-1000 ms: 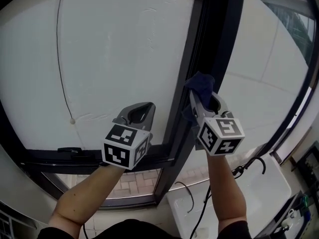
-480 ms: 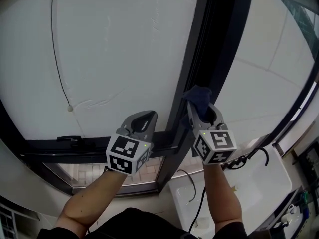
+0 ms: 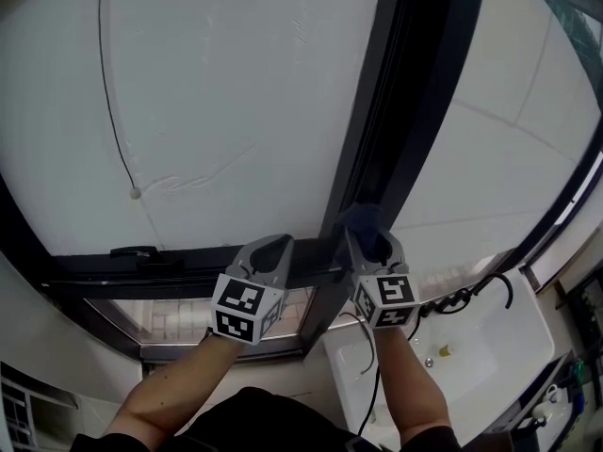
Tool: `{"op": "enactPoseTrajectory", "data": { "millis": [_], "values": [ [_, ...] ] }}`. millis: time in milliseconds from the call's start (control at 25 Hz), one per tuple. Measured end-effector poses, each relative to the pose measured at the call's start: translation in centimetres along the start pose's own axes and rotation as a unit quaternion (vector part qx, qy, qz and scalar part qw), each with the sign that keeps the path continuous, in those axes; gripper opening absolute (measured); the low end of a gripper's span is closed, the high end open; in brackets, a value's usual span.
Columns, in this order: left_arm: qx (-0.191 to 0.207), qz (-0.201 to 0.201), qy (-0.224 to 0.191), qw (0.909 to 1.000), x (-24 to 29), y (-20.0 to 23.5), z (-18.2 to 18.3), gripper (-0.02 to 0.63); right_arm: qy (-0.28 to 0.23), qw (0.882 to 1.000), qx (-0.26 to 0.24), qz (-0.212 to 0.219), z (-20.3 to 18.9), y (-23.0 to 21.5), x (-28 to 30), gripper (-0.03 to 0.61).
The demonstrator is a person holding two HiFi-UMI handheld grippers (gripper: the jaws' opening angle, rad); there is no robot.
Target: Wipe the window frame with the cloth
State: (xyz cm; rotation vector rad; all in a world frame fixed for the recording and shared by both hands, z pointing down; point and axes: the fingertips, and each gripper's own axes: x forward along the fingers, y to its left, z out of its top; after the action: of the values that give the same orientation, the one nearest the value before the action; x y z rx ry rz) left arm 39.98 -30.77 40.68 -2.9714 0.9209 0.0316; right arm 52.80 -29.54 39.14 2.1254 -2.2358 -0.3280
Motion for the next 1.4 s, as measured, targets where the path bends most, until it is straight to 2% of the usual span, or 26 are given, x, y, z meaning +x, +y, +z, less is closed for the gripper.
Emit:
{"op": "enactPoseTrajectory", "data": {
  "millis": [280,840,1000,1160,1400],
  "values": [
    [-0.011,0.001,0.040,0.9991,-0.6,-0.3,-5.2,-0.006,0.053,0.999,-0.005,0.002,-6.3,1.3,-0.6,0.127],
    [-0.022,0.003,0.071,0.9973,-1.2,-0.8,-10.2,-0.006,0.157,0.987,0.012,0.009,-16.2,2.7,-1.7,0.129],
    [-0.024,0.011,0.081,0.9964,-1.3,-0.4,-10.9,-0.006,0.162,0.986,0.030,0.003,-17.1,2.8,-2.0,0.129],
    [-0.033,0.026,0.084,0.9956,-1.3,-0.1,-11.1,-0.006,0.167,0.986,0.025,0.007,-16.6,3.0,-2.6,0.129],
    [-0.038,0.006,0.075,0.9964,-1.1,-1.6,-10.8,-0.006,0.165,0.985,0.050,-0.004,-16.5,2.5,-4.9,0.129]
  ]
}}
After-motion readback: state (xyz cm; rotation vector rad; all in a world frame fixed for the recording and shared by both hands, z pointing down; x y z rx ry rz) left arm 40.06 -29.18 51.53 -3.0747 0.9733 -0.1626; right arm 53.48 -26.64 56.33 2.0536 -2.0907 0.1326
